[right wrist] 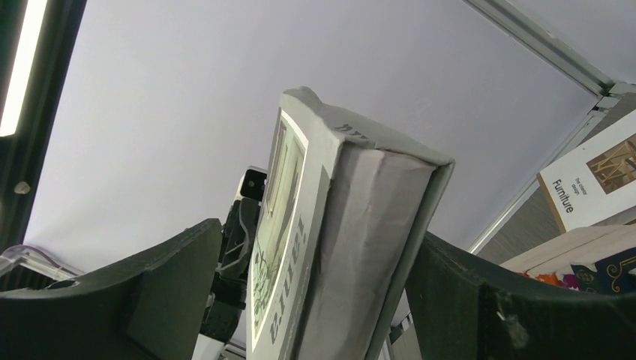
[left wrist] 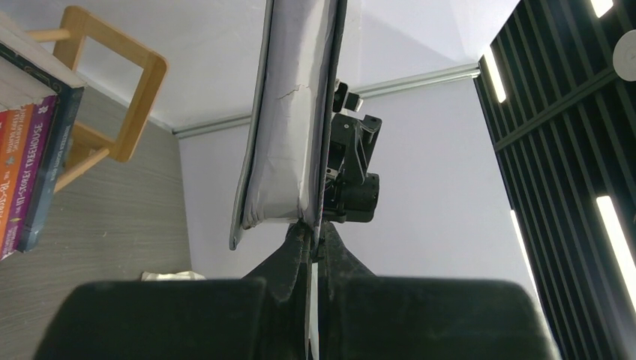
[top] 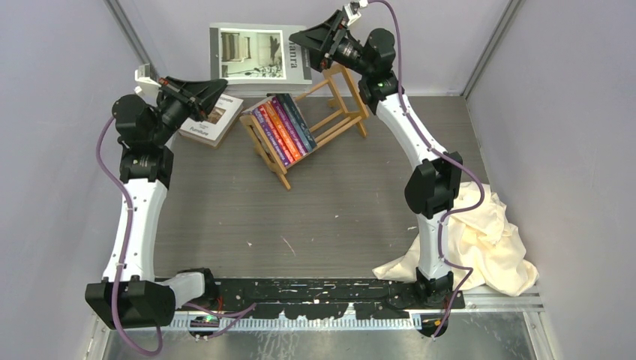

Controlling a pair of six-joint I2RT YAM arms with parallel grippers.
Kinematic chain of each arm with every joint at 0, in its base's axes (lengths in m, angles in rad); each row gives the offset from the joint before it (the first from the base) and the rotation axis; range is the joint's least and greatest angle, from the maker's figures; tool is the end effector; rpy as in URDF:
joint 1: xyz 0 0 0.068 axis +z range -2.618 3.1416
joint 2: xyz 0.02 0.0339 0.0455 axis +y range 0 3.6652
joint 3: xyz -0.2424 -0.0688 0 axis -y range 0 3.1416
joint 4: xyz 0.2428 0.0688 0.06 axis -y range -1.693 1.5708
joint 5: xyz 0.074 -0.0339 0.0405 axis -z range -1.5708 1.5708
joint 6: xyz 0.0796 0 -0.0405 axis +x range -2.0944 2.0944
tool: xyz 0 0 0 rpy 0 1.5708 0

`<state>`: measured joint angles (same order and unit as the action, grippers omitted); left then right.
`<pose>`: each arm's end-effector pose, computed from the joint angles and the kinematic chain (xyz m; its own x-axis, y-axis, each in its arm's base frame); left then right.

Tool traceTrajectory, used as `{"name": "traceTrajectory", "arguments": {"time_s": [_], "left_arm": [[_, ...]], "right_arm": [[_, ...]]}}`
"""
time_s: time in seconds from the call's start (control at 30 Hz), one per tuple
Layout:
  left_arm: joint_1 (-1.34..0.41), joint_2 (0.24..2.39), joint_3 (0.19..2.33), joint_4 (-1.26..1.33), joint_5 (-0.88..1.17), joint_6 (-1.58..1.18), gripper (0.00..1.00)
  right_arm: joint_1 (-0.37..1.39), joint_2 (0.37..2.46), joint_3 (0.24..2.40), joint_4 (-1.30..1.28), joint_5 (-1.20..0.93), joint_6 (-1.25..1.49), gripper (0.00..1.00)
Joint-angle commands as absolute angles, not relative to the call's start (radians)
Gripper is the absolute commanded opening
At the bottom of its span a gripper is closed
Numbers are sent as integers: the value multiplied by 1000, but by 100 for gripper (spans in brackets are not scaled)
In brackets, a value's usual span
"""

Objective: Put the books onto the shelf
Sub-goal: Pick up the book at the corner of the board.

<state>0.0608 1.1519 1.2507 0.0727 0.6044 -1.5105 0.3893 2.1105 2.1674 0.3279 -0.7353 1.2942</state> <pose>0.2968 -0.0273 0.4424 -0.4977 -0.8532 -0.1562 0.2007 0.0619 -0.9777 0.4487 0.2418 0.4451 -0.7293 0.4719 -0.4953 -0.5680 -0.0141 0.8229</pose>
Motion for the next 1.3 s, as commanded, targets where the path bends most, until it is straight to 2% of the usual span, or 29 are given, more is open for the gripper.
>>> {"name": "traceTrajectory", "arguments": {"time_s": [0.0,0.47,0.8,0.93,1.13,1.27], "left_arm": [[48,1152,1309,184,643,-1498,0],[40,1182,1319,210,653,-1503,0],[40,1189,1306,213,639,-1510,0],[41,1191,1298,215,632,-1513,0],[40,1182,1288,188,616,-1500,24],[40,1176,1276,183,611,-1499,35]], "right_arm": [[387,2108,2186,403,-759,1314,90],[381,2100,2143,451,-786,1340,65],[365,2081,2114,467,-799,1344,33],[357,2071,2107,472,-799,1345,31],[339,2056,2093,480,-789,1346,31],[325,2048,2089,486,-781,1349,31]]}}
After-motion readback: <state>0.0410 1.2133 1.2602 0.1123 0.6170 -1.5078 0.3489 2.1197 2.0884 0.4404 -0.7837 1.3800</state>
